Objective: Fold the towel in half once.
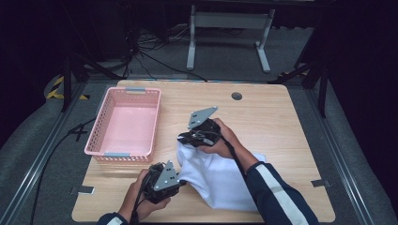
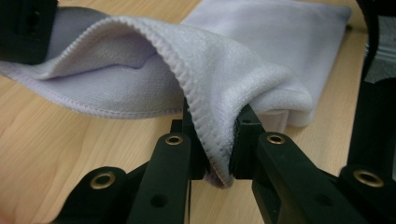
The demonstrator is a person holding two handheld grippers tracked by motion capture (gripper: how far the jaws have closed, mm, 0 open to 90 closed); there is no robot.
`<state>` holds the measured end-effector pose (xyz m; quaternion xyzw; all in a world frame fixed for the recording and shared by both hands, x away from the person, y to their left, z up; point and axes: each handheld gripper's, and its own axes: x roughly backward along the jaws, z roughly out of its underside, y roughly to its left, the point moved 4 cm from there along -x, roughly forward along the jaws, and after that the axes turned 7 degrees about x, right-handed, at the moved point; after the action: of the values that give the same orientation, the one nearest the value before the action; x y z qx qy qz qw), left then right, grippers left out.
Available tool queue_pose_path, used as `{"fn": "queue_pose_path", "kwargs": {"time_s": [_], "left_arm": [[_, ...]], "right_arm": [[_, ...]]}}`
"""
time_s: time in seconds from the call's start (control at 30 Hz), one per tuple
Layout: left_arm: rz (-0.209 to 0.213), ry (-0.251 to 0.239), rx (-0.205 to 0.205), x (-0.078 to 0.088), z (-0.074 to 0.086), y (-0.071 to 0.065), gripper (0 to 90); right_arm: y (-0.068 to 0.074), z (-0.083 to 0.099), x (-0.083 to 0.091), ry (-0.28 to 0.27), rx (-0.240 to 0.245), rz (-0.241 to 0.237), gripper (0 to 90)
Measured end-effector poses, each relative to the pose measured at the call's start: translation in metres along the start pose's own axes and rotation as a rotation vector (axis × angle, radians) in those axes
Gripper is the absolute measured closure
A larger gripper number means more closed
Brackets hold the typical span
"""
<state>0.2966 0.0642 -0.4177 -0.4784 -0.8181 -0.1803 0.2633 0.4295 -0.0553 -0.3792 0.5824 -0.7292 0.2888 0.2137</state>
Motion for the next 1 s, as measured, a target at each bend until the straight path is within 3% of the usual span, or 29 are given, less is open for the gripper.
{"fn": "queue_pose_path", "kwargs": {"time_s": [0.07, 0.17, 0.2, 0.23, 0.3, 0.37, 0.43, 0.5, 0.63, 0.8, 0.87, 0.9, 1.0], "left_arm": [[0.013, -0.001, -0.009, -0.004, -0.006, -0.003, 80.0], [0.040, 0.016, -0.061, -0.015, -0.018, -0.012, 79.8], [0.065, 0.029, -0.092, -0.024, -0.026, -0.018, 79.8], [0.065, 0.029, -0.092, -0.024, -0.026, -0.018, 79.8], [0.079, 0.038, -0.124, -0.034, -0.035, -0.026, 79.7], [0.105, 0.061, -0.187, -0.049, -0.048, -0.038, 79.6], [0.114, 0.077, -0.194, -0.054, -0.051, -0.042, 79.5], [0.126, 0.077, -0.239, -0.064, -0.059, -0.047, 79.3], [0.161, 0.101, -0.258, -0.087, -0.067, -0.060, 78.8], [0.203, 0.134, -0.284, -0.112, -0.072, -0.072, 77.8], [0.204, 0.140, -0.280, -0.116, -0.072, -0.075, 76.3], [0.216, 0.133, -0.280, -0.120, -0.072, -0.076, 74.5], [0.266, 0.093, -0.226, -0.130, -0.075, -0.085, 64.1]], "right_arm": [[0.000, 0.003, 0.006, -0.003, -0.006, 0.006, 82.0], [-0.002, 0.024, 0.041, -0.036, -0.038, 0.030, 81.9], [-0.001, 0.030, 0.049, -0.040, -0.040, 0.031, 81.8], [-0.001, 0.030, 0.049, -0.040, -0.040, 0.031, 81.8], [0.000, 0.047, 0.069, -0.042, -0.054, 0.057, 81.6], [0.001, 0.058, 0.082, -0.048, -0.061, 0.063, 81.4], [0.001, 0.064, 0.087, -0.047, -0.065, 0.072, 81.4], [0.002, 0.077, 0.097, -0.055, -0.079, 0.073, 81.0], [0.002, 0.109, 0.117, -0.062, -0.120, 0.096, 80.6], [0.005, 0.145, 0.133, -0.033, -0.158, 0.113, 79.5], [0.006, 0.152, 0.135, -0.026, -0.154, 0.122, 79.0], [0.007, 0.163, 0.139, -0.024, -0.178, 0.125, 77.6], [0.006, 0.179, 0.144, 0.000, -0.194, 0.166, 71.3]]}}
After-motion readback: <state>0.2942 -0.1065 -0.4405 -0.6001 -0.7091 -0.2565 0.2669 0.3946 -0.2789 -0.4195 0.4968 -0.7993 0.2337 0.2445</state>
